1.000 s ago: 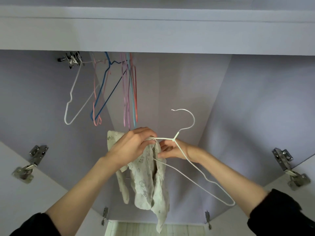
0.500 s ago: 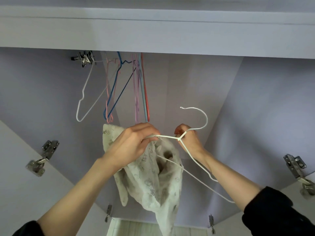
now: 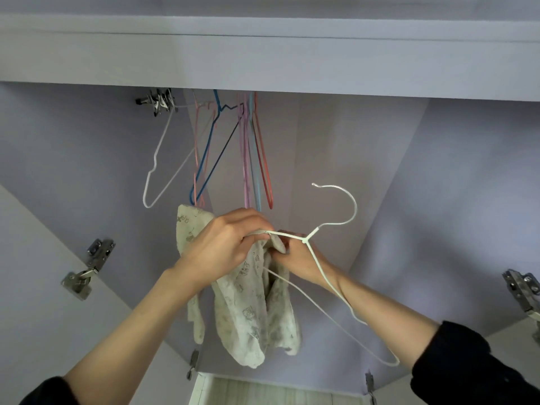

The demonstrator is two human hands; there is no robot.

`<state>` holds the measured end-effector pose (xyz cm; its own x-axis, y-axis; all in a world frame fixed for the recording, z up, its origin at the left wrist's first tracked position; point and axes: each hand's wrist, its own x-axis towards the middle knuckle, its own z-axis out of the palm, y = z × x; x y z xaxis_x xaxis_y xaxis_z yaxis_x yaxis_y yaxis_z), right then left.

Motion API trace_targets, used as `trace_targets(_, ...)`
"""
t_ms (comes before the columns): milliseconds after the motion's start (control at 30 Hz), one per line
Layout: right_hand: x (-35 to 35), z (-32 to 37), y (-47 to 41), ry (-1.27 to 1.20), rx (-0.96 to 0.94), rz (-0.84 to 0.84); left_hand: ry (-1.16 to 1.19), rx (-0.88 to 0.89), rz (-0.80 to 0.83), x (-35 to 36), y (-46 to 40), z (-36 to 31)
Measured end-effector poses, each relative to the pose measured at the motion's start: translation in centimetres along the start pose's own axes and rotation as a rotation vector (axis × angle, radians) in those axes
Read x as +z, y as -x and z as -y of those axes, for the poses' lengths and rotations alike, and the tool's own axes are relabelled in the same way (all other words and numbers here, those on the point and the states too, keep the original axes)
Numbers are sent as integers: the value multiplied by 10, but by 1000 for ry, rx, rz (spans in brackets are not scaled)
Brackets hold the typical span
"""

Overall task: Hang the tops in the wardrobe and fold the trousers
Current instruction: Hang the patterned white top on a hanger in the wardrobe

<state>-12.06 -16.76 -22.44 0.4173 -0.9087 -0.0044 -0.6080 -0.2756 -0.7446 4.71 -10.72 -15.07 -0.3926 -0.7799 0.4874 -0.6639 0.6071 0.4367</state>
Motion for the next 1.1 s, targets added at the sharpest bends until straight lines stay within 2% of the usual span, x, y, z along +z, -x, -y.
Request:
trace_targets(133, -21, -3, -8, 171, 47, -161, -39, -21, -57, -10, 7, 8)
trace_targets(267, -48, -25, -13, 338, 184, -268, -103, -52, -114, -21, 18, 20)
trace_targets(467, -84, -38, -8, 522, 246, -257, -406, -179, -242, -25, 25, 31)
trace_targets(600, -91, -42, 0, 621, 246, -186, -484, -204, -337, -17, 22, 31)
trace_targets(767, -88, -32, 13, 530, 239, -123, -397, -234, -407, -8, 16, 25)
trace_targets(900, -96, -25, 15, 357, 243, -207, -359, -245, -385, 2, 13, 22)
trace_targets(1000, -100, -7, 20, 287, 159, -238, -366, -242, -335, 15, 12, 19)
trace_targets(1067, -104, 5, 26, 282, 117, -153, -326, -262, -347, 19, 10, 19)
trace_targets(1100, -106, 10, 29, 287, 117, -47, -290, -284, -379, 20, 9, 19)
